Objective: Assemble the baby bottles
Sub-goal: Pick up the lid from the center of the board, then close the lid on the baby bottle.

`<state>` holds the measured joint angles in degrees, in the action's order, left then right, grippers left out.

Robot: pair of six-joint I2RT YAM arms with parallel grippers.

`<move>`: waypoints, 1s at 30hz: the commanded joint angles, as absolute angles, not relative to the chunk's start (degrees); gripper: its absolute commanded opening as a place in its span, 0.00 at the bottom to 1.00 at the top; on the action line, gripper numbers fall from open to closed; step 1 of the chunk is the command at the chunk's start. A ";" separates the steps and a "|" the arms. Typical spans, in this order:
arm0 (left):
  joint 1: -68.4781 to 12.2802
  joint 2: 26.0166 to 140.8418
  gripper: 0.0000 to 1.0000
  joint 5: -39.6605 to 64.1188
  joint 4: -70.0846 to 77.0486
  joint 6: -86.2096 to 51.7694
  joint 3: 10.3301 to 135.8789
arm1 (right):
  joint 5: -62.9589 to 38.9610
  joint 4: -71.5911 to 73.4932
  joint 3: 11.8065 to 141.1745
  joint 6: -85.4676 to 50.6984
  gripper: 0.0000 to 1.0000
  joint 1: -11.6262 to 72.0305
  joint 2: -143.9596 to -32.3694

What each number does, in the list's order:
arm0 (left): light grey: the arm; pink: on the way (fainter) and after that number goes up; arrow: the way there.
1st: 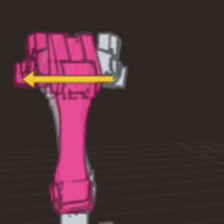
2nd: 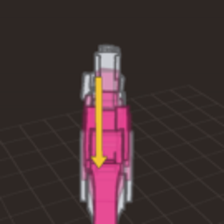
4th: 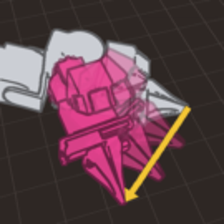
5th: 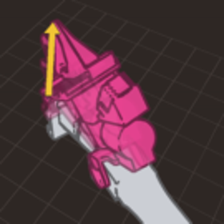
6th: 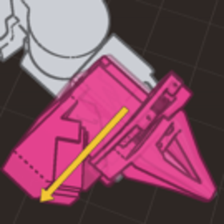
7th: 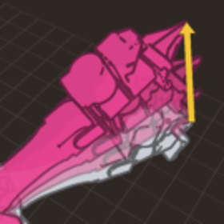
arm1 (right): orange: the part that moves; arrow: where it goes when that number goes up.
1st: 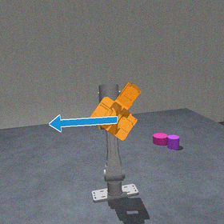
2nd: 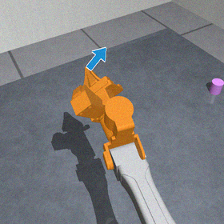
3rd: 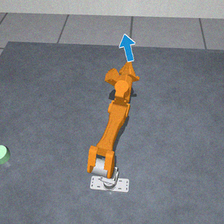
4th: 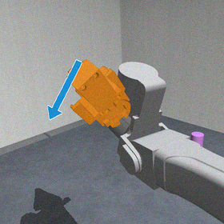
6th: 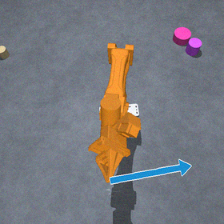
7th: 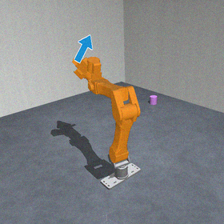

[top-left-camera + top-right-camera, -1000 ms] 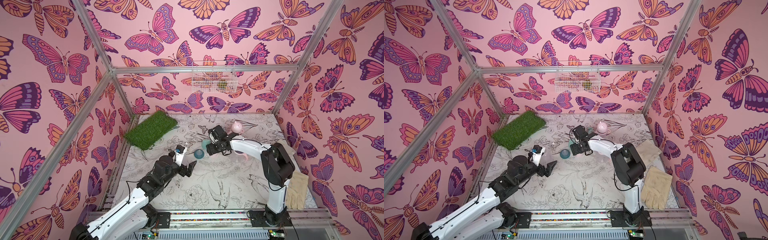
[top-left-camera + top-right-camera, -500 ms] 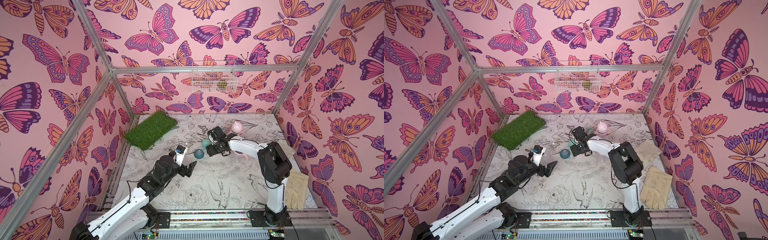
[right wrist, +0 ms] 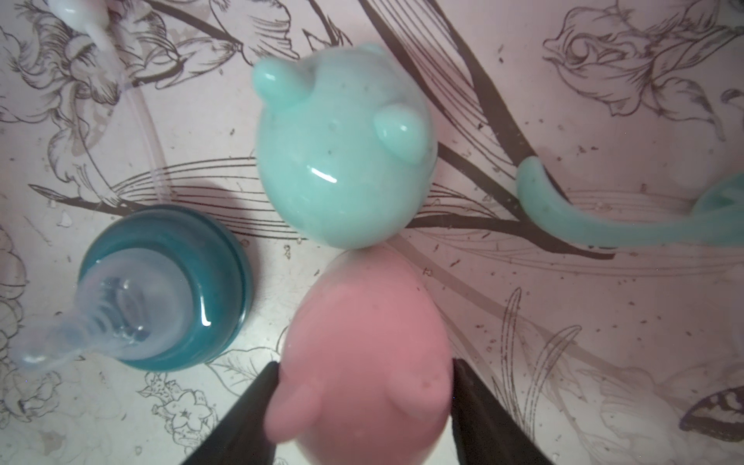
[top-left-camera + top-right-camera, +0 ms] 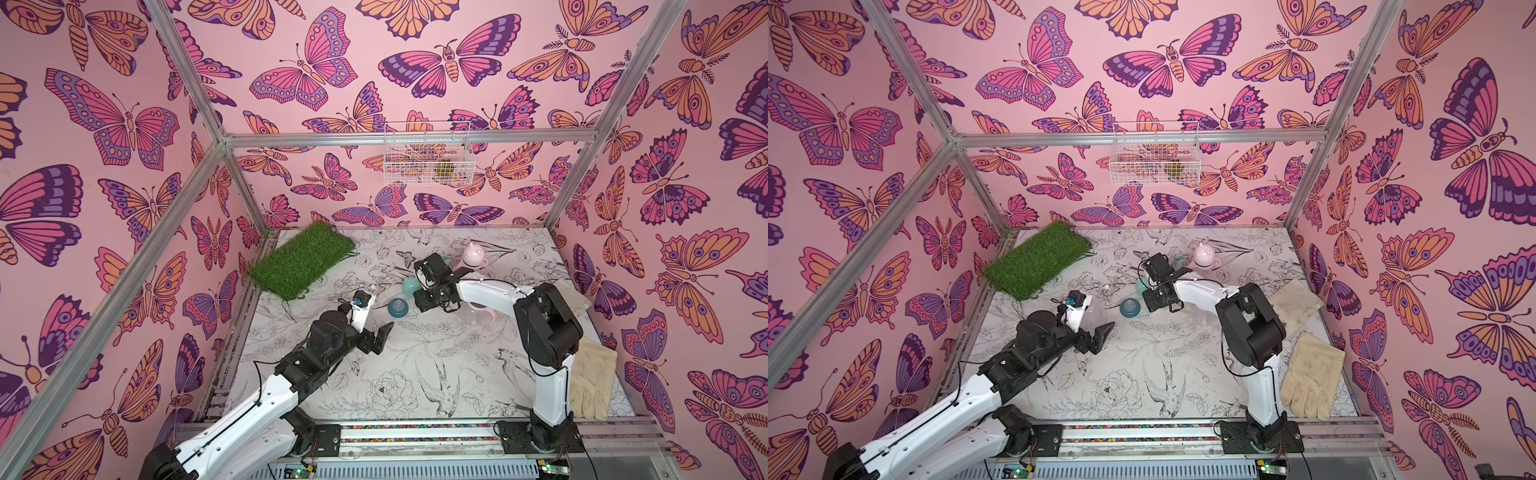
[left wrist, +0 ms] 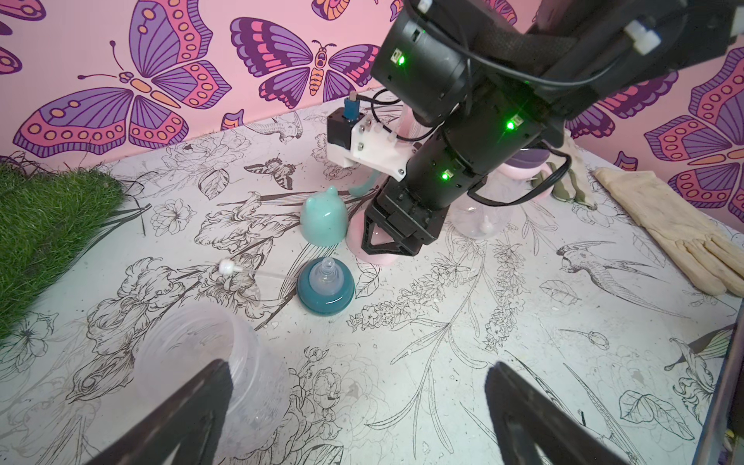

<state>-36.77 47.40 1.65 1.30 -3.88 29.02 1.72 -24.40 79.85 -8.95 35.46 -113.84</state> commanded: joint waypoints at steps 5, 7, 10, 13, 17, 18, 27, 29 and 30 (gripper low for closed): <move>-36.85 48.06 1.00 1.49 1.13 -3.41 29.97 | 0.71 -29.01 80.08 -8.13 0.58 35.73 -104.35; -36.84 48.26 1.00 1.58 1.23 -3.37 30.06 | 0.12 -30.98 80.95 -7.91 0.58 35.77 -101.56; -36.84 48.57 1.00 1.76 1.34 -3.42 30.19 | 1.11 -34.57 82.87 -7.61 0.57 35.77 -97.14; -36.86 48.62 1.00 1.93 1.48 -3.44 30.23 | 4.68 -38.26 84.51 -7.31 0.57 35.70 -93.54; -36.83 48.98 1.00 2.28 1.75 -3.43 30.32 | 10.82 -43.02 86.05 -7.39 0.56 35.67 -88.73; -36.83 49.05 1.00 2.45 1.83 -3.36 30.37 | 12.40 -44.31 86.49 -7.38 0.57 35.66 -87.82; -36.83 50.56 1.00 3.58 2.75 -3.40 30.67 | 17.60 -49.56 84.24 -7.51 0.56 31.39 -82.23; -36.86 50.69 1.00 3.76 2.81 -3.42 30.67 | 15.98 -48.49 82.14 -7.75 0.56 29.67 -80.95; -36.83 50.66 1.00 3.78 2.77 -3.42 30.68 | 15.13 -47.69 80.89 -7.88 0.56 28.92 -80.33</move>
<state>-36.77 50.59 2.70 1.67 -3.88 29.43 15.46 -46.52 83.02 -7.49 30.57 -81.89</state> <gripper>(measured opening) 0.997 0.627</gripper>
